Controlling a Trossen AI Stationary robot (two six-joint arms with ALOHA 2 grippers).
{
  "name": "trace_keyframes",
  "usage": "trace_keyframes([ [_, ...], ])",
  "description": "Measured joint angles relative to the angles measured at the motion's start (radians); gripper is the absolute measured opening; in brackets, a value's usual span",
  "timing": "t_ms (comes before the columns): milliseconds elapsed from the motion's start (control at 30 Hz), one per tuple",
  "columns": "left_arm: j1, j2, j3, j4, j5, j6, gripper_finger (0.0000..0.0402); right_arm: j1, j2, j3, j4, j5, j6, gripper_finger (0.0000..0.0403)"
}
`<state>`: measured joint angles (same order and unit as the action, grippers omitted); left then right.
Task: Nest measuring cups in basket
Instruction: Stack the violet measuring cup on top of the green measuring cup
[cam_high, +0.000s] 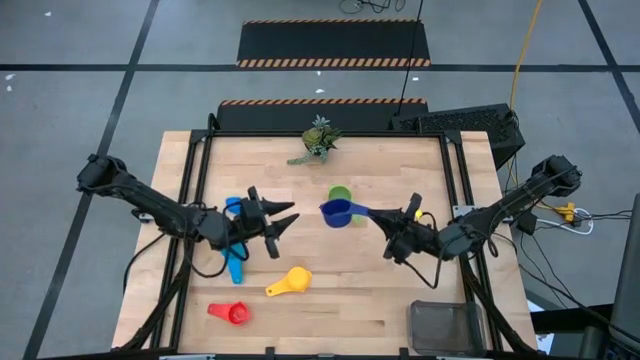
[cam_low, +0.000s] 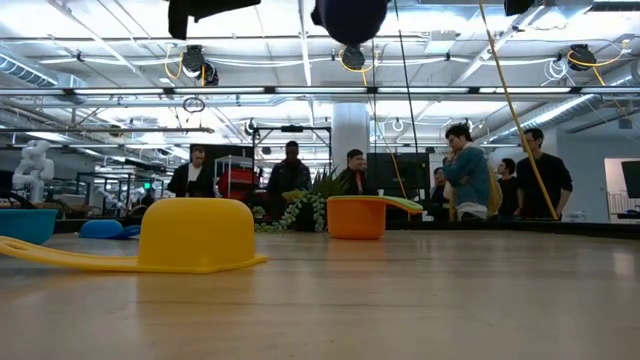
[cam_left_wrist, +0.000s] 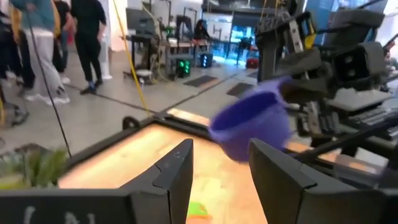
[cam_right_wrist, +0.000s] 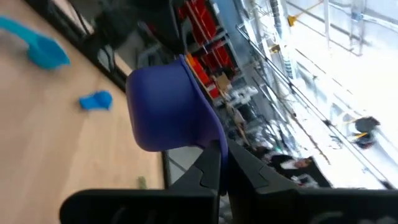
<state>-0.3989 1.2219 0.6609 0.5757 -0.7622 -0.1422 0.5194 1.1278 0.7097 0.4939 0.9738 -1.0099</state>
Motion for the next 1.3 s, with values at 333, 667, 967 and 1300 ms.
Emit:
trace_keyframes([
  [333,-0.014,0.002,0.0,-0.101,0.0,-0.187,0.0154,-0.011,0.008,0.0,-0.081,0.084,-0.064,0.0],
  [667,-0.006,0.002,0.0,-0.105,-0.009,-0.204,0.0154,-0.084,0.155,0.0,-0.088,0.181,-0.019,0.0],
  [967,0.007,0.002,0.0,-0.158,-0.01,-0.204,0.0154,-0.14,0.274,0.0,-0.089,0.174,0.078,0.0],
  [1300,0.007,0.002,0.0,-0.165,-0.01,-0.2,0.0154,-0.186,0.295,-0.064,-0.034,0.098,0.219,0.0],
])
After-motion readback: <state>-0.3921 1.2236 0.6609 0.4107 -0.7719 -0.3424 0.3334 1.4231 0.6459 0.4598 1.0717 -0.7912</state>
